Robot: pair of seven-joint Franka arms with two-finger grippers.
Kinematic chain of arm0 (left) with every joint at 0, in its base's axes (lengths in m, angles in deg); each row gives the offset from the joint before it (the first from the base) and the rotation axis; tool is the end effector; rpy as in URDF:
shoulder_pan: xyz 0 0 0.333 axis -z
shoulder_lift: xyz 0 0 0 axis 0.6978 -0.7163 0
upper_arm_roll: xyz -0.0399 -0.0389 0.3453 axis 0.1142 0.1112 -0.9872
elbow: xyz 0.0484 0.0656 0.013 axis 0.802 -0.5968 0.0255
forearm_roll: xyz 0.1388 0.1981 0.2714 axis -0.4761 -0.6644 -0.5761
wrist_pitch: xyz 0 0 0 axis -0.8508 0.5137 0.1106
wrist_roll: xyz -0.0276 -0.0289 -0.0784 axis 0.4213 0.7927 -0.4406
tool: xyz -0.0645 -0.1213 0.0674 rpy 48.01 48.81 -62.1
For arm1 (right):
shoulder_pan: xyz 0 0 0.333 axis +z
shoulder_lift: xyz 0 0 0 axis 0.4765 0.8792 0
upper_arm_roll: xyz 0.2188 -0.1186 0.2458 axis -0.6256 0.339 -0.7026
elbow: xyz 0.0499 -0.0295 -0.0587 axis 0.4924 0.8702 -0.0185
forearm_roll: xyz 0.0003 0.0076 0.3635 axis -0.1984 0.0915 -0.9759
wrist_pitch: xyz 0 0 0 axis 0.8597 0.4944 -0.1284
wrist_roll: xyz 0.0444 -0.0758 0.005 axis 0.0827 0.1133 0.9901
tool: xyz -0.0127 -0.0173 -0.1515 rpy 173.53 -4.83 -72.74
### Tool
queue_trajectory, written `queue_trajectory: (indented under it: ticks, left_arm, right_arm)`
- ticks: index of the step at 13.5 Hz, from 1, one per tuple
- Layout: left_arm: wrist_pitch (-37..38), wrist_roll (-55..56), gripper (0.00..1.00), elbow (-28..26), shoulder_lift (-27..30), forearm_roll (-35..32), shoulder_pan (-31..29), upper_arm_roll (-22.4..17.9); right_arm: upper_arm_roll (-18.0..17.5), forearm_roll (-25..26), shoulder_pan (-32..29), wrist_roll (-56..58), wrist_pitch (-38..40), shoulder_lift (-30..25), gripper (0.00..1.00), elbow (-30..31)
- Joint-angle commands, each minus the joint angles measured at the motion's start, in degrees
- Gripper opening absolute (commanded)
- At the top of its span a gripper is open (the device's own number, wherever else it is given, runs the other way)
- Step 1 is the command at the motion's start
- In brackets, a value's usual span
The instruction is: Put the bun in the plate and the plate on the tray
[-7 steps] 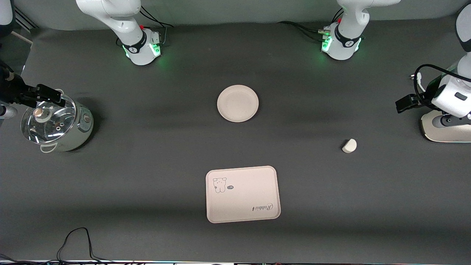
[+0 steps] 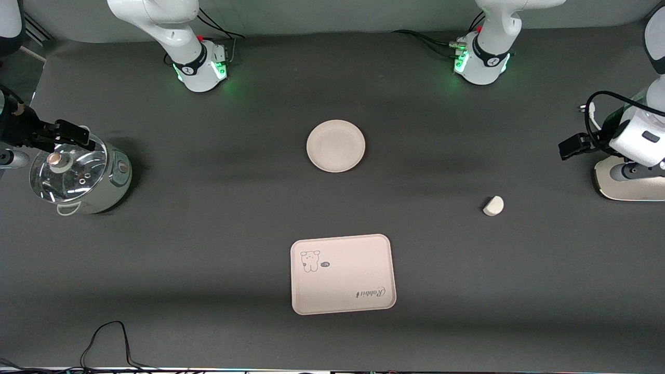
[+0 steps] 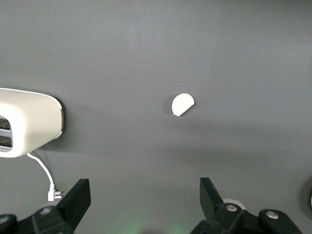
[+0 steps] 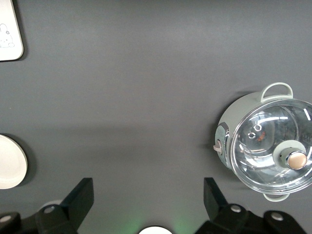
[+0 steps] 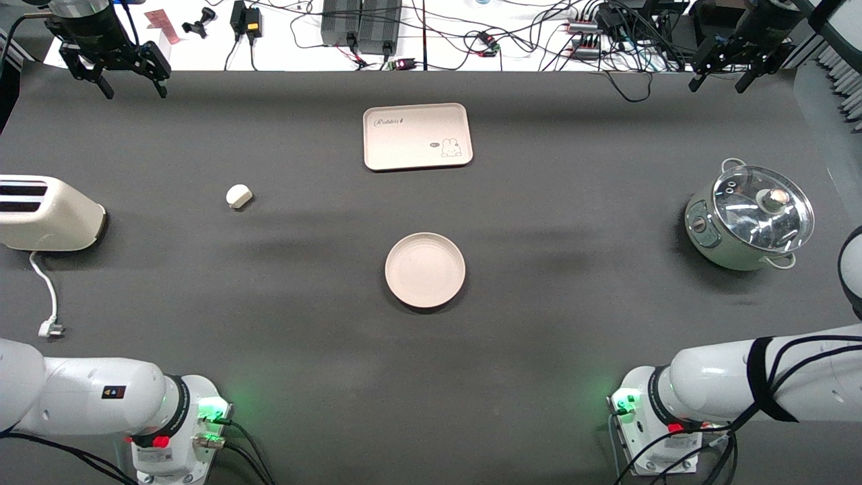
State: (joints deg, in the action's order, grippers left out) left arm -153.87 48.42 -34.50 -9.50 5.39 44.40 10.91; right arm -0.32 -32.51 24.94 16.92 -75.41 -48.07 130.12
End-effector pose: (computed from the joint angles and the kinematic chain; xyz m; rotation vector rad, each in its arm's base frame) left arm 0.5171 -0.0058 0.5487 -3.0507 -0.1614 0.1647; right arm 0.4964 -0.0372 0.5790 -3.1058 0.0252 0.1511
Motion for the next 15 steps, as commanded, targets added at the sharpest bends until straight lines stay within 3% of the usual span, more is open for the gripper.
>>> queue_trajectory:
  ticks: [1,2,4,5,8,11,13,15]
  left_arm:
    - [1.51,-4.50,1.00,3.78,-4.13,-0.21,1.35,-0.55]
    - [1.60,-6.17,1.00,6.67,-6.94,-0.22,1.35,-0.55]
    - [1.43,-6.89,1.00,10.55,-12.04,-0.13,1.26,-0.55]
    - [0.38,-6.81,1.00,11.17,-14.50,-0.13,1.35,-0.55]
    - [-6.28,-6.89,1.00,10.92,-22.58,0.48,1.70,0.49]
    - [-12.70,-6.90,1.00,10.83,-29.09,0.40,1.87,1.12]
    - [-18.58,-6.81,1.00,8.21,-31.66,0.57,2.58,1.12]
    - [-24.83,-6.81,1.00,1.81,-31.23,0.40,3.19,1.20]
  right_arm:
    - [4.33,-0.91,4.98,0.16,-0.26,1.38,1.00,-1.36]
    - [8.28,-0.91,8.84,0.16,-0.70,2.61,1.00,-2.06]
    - [9.11,-0.91,9.41,0.16,-0.62,2.27,1.00,-1.90]
    - [8.93,-1.00,8.19,0.34,-0.27,2.10,1.00,-1.89]
    - [3.85,-1.00,4.40,0.51,-0.27,1.92,1.00,-1.63]
    - [3.39,-1.09,4.22,0.25,-0.80,2.18,1.00,-1.81]
    - [2.44,-1.09,4.66,0.16,-0.44,1.92,1.00,-1.54]
    - [2.16,-1.09,4.13,0.25,-0.44,1.92,1.00,-1.54]
